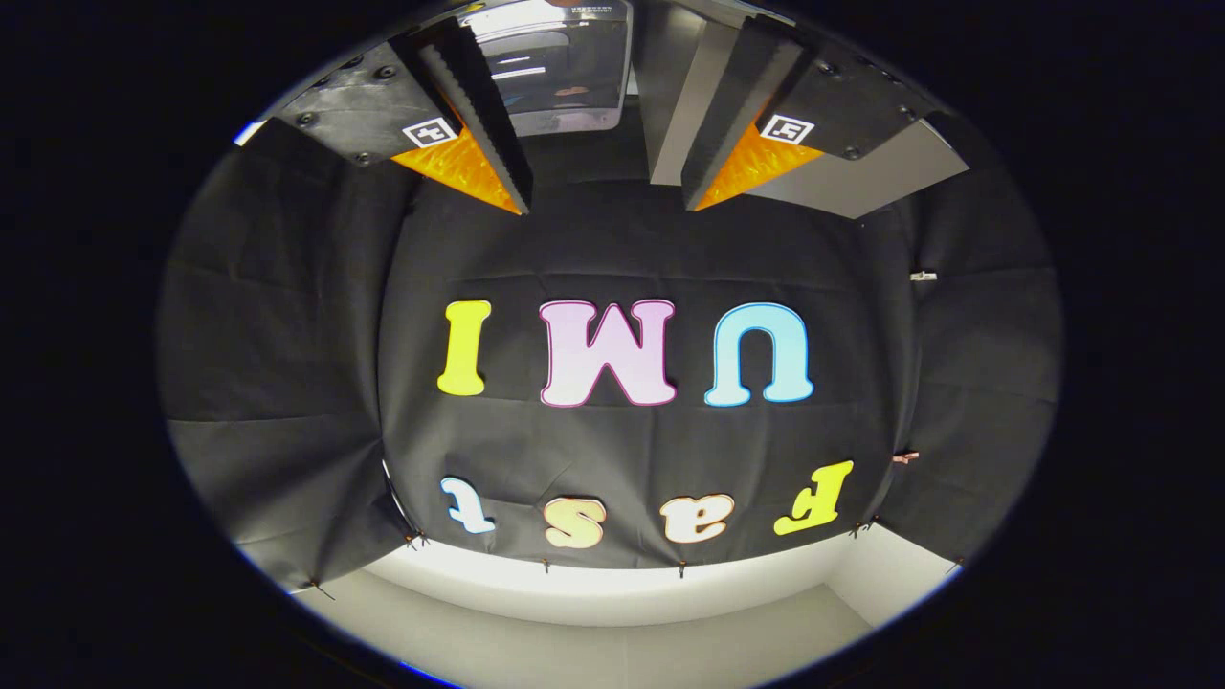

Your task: Put the clothes into the washing machine and then close the washing machine lid.

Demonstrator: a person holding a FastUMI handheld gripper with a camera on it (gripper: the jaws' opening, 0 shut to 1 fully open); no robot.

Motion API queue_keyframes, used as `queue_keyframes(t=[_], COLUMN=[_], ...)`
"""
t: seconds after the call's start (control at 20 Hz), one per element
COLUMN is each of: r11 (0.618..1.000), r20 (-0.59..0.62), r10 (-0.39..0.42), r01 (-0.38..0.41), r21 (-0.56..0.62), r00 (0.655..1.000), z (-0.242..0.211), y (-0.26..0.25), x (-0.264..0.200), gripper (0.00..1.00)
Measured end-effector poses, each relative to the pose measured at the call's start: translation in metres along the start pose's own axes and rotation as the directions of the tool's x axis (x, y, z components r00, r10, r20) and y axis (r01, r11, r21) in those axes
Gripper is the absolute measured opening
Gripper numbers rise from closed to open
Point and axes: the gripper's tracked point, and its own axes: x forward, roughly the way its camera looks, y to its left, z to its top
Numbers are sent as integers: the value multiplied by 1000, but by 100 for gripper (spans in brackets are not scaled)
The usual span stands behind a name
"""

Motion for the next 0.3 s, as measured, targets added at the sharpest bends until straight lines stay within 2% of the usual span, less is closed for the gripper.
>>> queue_keyframes(t=[0.3], r11=[1000], r20=[-27], r10=[7], r01=[-7], r21=[12], r00=[1000], z=[-9], y=[1], x=[8], gripper=[99])
